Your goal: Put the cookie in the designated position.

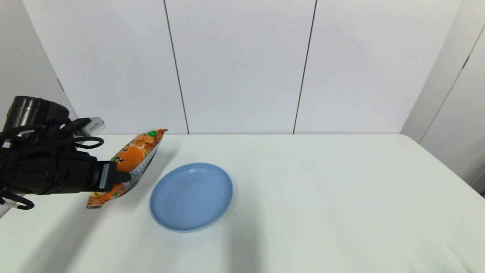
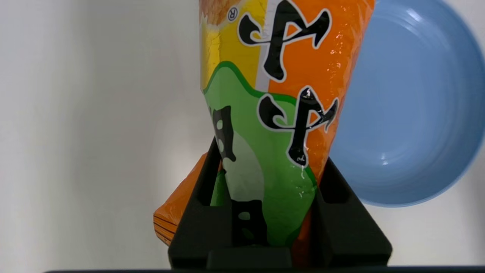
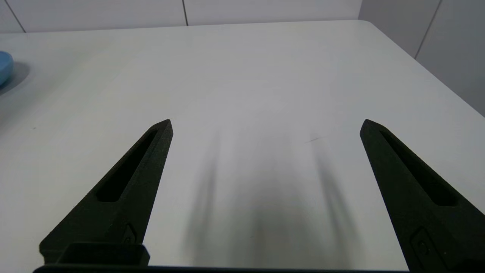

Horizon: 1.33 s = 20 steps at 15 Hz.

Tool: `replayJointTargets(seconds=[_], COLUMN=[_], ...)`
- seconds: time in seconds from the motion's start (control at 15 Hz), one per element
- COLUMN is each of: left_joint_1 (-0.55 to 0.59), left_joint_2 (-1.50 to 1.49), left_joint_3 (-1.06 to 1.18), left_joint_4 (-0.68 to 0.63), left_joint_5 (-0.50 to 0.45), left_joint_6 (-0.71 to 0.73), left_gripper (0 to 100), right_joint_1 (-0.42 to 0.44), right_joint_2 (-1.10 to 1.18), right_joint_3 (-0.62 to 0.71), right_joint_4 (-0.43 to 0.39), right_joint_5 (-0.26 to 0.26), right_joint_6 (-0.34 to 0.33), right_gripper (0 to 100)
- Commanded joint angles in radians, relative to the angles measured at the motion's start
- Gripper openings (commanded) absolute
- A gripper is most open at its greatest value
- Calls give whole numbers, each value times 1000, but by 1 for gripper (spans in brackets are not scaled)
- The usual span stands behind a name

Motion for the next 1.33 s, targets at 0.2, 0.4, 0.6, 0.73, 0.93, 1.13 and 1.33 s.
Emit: replayJointTargets(seconds=[0.2, 0.4, 0.6, 0.73, 0.93, 1.13, 1.33], left_joint_1=[-2, 0, 1, 1, -6, -6, -5], left_joint_2=[37, 30, 3, -49, -187, -382, -635], left_joint_3=[13, 13, 11, 13, 63, 267, 514], left_joint_4=[16, 11, -13, -21, -47, -269, -567], left_joint_5=[-1, -1, -1, -1, -1, -1, 4], left_joint_6=[-5, -22, -28, -24, 4, 47, 53], left_gripper=[100, 100, 100, 100, 100, 100, 100], right_joint_1=[0, 0, 0, 1, 0, 0, 0], right_joint_2=[1, 1, 1, 1, 1, 1, 1], right_joint_3=[2, 2, 2, 2, 2, 2, 2], right_joint_4=[-1, -1, -1, -1, -1, -1, -1], right_joint_5=[0, 0, 0, 0, 0, 0, 0], right_joint_6=[0, 0, 1, 0, 0, 0, 0], right_gripper=[100, 100, 100, 100, 100, 100, 100])
